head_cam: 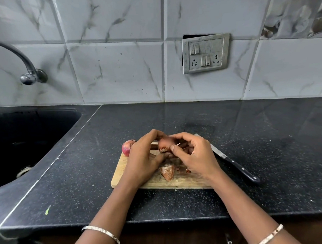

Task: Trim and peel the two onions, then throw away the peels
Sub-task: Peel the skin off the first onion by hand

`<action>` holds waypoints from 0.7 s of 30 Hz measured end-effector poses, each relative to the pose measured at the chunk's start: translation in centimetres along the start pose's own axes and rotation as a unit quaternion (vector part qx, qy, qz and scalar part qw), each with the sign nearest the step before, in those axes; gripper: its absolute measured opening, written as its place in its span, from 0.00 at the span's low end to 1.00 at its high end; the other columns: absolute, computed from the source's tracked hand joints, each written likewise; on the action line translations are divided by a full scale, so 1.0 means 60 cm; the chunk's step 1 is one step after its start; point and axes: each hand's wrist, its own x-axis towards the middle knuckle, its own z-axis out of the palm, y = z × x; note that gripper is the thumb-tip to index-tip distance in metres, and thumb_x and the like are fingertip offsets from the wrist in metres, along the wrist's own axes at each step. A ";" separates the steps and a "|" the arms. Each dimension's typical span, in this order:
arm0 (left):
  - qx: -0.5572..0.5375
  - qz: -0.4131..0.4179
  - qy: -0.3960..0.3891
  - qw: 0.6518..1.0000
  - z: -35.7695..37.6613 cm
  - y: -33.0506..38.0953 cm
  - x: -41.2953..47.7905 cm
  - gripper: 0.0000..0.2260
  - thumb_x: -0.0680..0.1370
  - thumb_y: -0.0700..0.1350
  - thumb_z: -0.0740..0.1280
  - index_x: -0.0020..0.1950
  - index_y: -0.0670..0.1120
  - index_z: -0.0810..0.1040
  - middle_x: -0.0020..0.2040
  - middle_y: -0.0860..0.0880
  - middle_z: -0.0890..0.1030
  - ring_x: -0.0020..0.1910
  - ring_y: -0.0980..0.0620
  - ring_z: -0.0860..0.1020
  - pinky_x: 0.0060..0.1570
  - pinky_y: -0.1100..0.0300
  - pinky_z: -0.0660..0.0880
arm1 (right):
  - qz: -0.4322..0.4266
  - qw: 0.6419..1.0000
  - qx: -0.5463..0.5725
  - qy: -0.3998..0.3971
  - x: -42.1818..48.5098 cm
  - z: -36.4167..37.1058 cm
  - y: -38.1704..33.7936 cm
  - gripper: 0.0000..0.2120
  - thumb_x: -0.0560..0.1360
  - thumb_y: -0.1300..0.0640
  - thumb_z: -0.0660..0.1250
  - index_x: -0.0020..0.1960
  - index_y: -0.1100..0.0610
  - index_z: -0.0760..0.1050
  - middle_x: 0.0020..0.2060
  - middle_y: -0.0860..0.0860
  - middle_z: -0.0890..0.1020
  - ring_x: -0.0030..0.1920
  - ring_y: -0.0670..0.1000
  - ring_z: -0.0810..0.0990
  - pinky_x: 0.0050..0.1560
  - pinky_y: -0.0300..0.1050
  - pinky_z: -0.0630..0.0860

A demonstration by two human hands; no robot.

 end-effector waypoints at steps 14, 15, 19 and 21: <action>0.043 0.031 0.014 0.999 0.002 0.003 -0.004 0.17 0.71 0.45 0.79 0.52 0.52 0.74 0.52 0.59 0.81 0.53 0.59 0.80 0.49 0.53 0.81 | 0.032 0.999 0.036 0.002 0.001 -0.003 0.002 0.10 0.74 0.56 0.76 0.55 0.52 0.86 0.46 0.44 0.88 0.48 0.45 0.86 0.52 0.49 0.83; 0.052 0.032 0.013 0.998 0.003 0.001 -0.004 0.17 0.71 0.46 0.79 0.52 0.52 0.73 0.52 0.59 0.81 0.53 0.59 0.79 0.49 0.52 0.81 | 0.032 0.999 0.039 0.004 0.001 -0.003 0.001 0.10 0.74 0.57 0.76 0.55 0.53 0.86 0.46 0.44 0.88 0.48 0.45 0.86 0.52 0.49 0.83; 0.067 0.033 0.012 0.997 0.005 -0.003 -0.004 0.17 0.70 0.47 0.79 0.51 0.53 0.72 0.51 0.58 0.80 0.52 0.58 0.79 0.48 0.50 0.81 | 0.026 0.999 0.043 0.005 0.000 -0.004 0.000 0.10 0.74 0.58 0.75 0.55 0.54 0.86 0.48 0.46 0.88 0.49 0.42 0.85 0.52 0.42 0.82; 0.071 0.034 0.012 0.997 0.006 -0.003 -0.004 0.18 0.70 0.46 0.79 0.50 0.53 0.72 0.51 0.58 0.79 0.51 0.57 0.79 0.47 0.50 0.81 | 0.024 0.999 0.042 0.004 0.000 -0.003 -0.002 0.12 0.72 0.55 0.74 0.55 0.54 0.86 0.48 0.46 0.87 0.50 0.41 0.85 0.51 0.38 0.80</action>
